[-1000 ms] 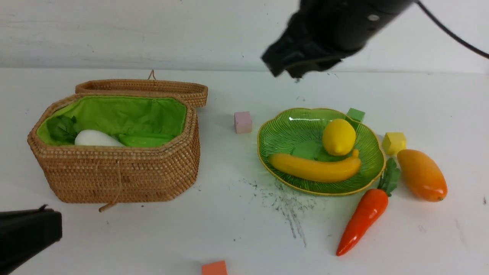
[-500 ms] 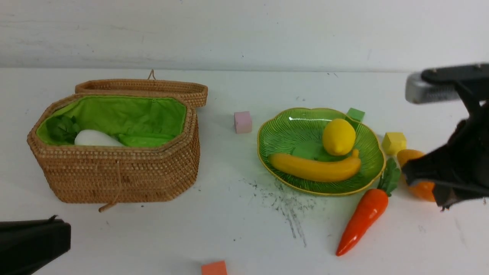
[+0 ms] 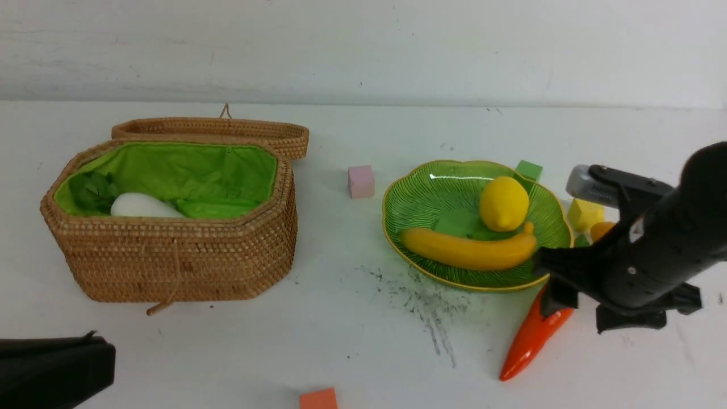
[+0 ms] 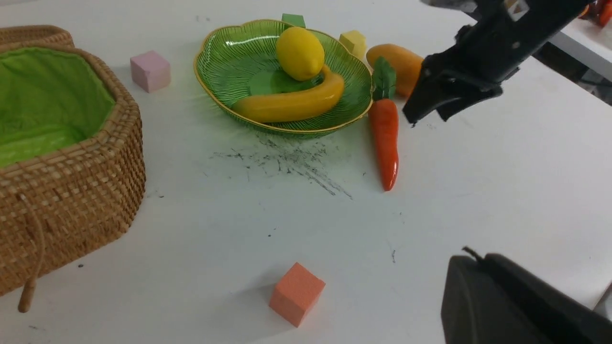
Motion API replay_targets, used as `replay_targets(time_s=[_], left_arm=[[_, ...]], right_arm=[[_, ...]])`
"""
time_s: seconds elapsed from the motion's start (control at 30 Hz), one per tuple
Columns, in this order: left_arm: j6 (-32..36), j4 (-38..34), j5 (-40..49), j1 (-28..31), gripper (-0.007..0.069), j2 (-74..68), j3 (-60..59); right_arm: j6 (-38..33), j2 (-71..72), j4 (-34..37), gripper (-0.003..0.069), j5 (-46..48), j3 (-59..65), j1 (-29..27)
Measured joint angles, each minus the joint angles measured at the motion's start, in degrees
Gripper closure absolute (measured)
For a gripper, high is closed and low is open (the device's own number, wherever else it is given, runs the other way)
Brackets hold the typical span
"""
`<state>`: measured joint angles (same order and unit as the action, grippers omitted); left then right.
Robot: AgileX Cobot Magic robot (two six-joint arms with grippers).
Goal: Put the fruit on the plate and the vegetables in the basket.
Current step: Use the right arm to grab a carrot and put it into the left basket
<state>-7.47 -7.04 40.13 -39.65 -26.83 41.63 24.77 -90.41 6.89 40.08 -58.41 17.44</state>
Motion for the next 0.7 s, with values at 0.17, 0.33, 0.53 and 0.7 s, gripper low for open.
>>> replay_targets(time_s=[0.17, 0.33, 0.53, 0.7], left_arm=[[0.0, -0.5, 0.1, 0.0, 0.0631, 0.0, 0.0], [0.0, -1.3, 0.7, 0.0, 0.0631, 0.0, 0.0], [0.0, -1.3, 1.8, 0.0, 0.0631, 0.0, 0.0], [0.0, -1.3, 2.5, 0.0, 0.0631, 0.0, 0.0]], right_arm=[[1.9, -6.4, 0.0, 0.0045, -6.5, 0.0, -0.1], [2.5, -10.6, 0.1, 0.0101, -10.9, 0.0, -0.1], [4.5, -12.8, -0.2, 0.0187, -10.9, -0.2, -0.1], [5.5, -13.1, -0.3, 0.0279, -10.4, -0.5, -0.1]])
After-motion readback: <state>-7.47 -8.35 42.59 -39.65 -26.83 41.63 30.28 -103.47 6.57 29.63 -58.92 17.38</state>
